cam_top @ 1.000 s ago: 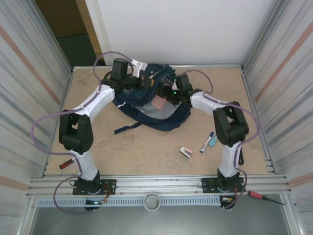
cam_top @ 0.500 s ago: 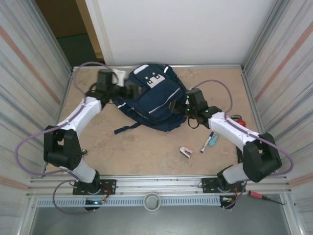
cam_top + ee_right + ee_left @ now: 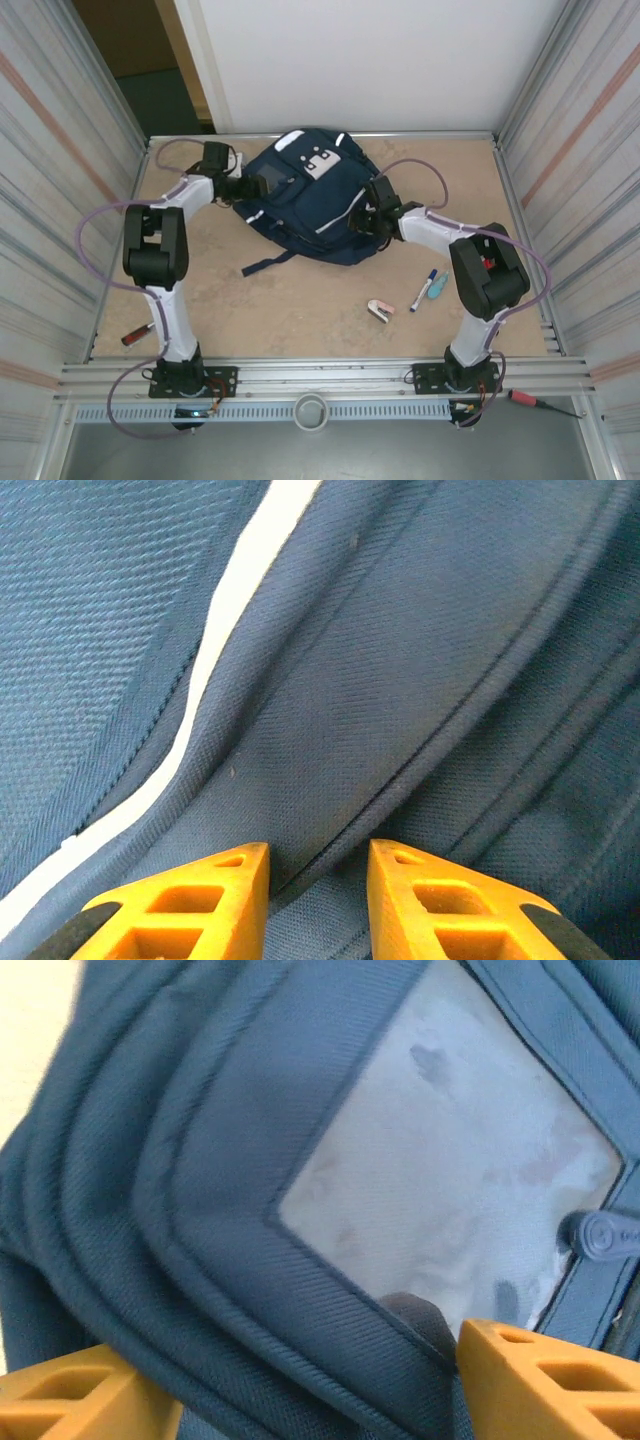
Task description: Pack books, pencil case, and school supplies into a backpack
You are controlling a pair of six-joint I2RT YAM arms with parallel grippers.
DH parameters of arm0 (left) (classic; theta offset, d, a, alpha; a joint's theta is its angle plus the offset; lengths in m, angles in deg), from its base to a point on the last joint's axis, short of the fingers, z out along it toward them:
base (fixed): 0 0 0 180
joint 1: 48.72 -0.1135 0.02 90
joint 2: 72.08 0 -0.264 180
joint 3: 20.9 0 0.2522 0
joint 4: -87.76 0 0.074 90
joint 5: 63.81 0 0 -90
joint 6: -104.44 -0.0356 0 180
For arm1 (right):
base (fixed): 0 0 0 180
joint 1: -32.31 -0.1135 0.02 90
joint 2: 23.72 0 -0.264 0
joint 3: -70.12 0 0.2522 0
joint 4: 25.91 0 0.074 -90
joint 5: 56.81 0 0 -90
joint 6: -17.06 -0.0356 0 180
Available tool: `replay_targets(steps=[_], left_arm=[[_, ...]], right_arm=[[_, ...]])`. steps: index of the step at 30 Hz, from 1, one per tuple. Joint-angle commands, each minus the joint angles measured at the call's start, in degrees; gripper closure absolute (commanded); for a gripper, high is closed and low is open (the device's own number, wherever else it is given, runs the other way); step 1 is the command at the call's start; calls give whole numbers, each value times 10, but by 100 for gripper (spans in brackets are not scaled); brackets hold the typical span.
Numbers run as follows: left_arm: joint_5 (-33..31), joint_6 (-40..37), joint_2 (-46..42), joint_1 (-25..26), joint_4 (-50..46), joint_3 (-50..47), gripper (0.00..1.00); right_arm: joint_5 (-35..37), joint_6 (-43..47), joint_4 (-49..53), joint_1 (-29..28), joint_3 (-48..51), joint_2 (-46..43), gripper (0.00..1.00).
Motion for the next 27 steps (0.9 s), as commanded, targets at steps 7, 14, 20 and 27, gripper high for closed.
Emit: replay_targets(steps=[7, 14, 20, 27], left_arm=[[-46, 15, -165, 143, 77, -279, 38], [-163, -151, -331, 201, 94, -316, 32], [-181, -525, -303, 244, 175, -327, 26], [-170, -709, -190, 233, 188, -285, 28]], right_arm=[[59, 145, 110, 64, -147, 91, 68], [87, 179, 152, 63, -176, 37, 57], [22, 130, 148, 31, -55, -84, 40], [-36, 89, 153, 25, 32, -152, 38]])
